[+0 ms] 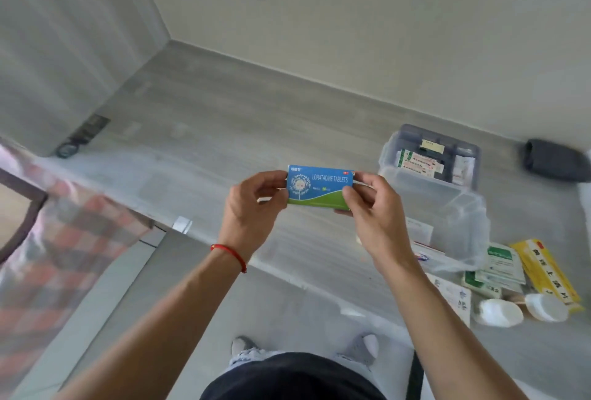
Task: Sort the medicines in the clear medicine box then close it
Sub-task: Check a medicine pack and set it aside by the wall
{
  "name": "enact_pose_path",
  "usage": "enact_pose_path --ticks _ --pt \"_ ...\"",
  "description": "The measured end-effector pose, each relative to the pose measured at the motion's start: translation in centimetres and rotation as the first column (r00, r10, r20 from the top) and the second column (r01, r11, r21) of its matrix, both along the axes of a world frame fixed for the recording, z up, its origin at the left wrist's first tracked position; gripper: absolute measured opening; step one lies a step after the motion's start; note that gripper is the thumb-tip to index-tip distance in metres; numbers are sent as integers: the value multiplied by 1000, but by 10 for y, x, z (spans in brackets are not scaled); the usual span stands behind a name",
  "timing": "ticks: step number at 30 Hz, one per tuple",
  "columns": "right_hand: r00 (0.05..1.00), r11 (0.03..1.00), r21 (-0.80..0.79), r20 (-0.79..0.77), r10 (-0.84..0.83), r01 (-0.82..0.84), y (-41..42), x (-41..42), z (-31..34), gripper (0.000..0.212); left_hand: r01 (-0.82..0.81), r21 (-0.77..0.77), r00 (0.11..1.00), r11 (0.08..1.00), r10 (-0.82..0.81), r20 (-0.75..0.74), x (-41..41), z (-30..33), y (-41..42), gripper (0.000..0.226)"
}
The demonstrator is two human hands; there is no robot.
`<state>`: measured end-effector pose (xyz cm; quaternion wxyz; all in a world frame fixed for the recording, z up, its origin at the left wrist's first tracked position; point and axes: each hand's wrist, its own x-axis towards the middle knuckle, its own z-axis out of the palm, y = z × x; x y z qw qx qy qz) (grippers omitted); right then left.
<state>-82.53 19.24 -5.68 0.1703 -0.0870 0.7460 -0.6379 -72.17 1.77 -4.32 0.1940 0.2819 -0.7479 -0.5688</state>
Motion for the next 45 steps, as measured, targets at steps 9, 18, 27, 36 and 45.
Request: enact_pose_path --ticks 9,18,27,36,45 --pt "1000 999 40 2 0 0 -182 81 -19 10 -68 -26 997 997 68 35 88 -19 -169 31" --pt "935 889 306 3 356 -339 -316 97 -35 36 -193 -3 957 981 188 222 116 -54 -289 37" --pt "865 775 385 192 463 -501 -434 94 -48 34 -271 67 893 960 225 390 115 -59 -396 38" --pt "867 745 457 358 346 -486 -547 100 -82 21 -138 117 845 983 56 531 98 -101 -526 25" --pt "877 754 520 455 153 -401 -592 110 -110 14 156 53 803 986 -157 575 96 -126 -589 20"
